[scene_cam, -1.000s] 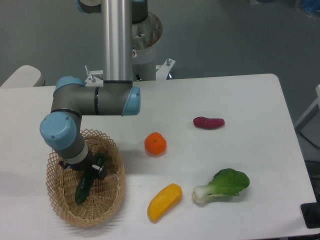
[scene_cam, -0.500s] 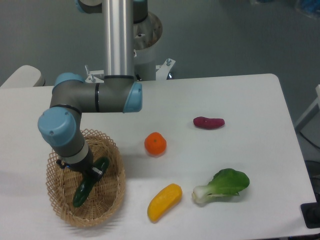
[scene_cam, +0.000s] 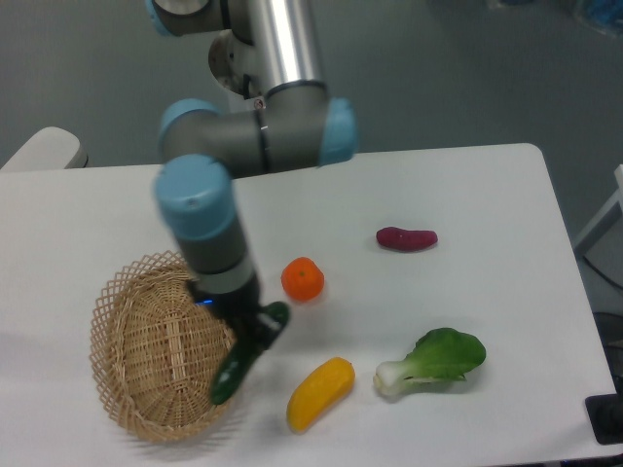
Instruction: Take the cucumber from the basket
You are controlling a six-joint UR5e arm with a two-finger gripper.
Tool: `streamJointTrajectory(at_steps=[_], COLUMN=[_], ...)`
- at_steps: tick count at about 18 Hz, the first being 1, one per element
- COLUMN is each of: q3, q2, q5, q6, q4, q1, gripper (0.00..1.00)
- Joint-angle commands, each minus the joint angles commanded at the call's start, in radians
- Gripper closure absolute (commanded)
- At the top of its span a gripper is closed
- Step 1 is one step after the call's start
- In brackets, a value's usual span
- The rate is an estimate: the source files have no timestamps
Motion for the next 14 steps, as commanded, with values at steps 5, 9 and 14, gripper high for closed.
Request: streamJointTrajectory(at_steps=[5, 9, 14], q3=[-0.002, -0.002, 0.002], q2=[0.000, 0.002, 0.000], q5=[-0.003, -0.020, -0.029], q6=[0.195, 0.328, 0.419], q4=[-0.006, -0.012, -0.011], q1=[0.137, 0.206, 0.243], gripper=[0.93, 0.93, 0.93])
